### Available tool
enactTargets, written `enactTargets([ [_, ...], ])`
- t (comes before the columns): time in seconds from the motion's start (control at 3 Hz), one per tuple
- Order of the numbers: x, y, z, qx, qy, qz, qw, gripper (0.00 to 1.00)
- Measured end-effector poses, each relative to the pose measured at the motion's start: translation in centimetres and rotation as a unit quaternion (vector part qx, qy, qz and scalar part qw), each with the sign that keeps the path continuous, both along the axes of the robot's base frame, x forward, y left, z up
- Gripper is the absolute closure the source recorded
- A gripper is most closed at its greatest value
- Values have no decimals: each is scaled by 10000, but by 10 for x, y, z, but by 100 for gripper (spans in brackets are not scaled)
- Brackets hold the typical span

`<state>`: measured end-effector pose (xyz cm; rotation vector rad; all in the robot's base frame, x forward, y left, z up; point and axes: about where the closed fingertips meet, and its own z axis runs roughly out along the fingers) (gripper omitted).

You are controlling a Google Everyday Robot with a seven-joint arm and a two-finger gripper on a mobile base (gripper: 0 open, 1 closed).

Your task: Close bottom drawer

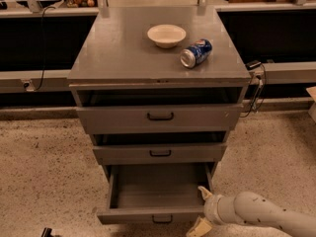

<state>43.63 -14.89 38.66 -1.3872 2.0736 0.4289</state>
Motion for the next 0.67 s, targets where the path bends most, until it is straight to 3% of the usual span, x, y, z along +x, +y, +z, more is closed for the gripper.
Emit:
enactTargets([
  [0.33, 8, -41, -34, -91, -37, -206, 9997, 0],
  [0.67, 10, -40, -53, 23, -6, -273, 9996, 0],
])
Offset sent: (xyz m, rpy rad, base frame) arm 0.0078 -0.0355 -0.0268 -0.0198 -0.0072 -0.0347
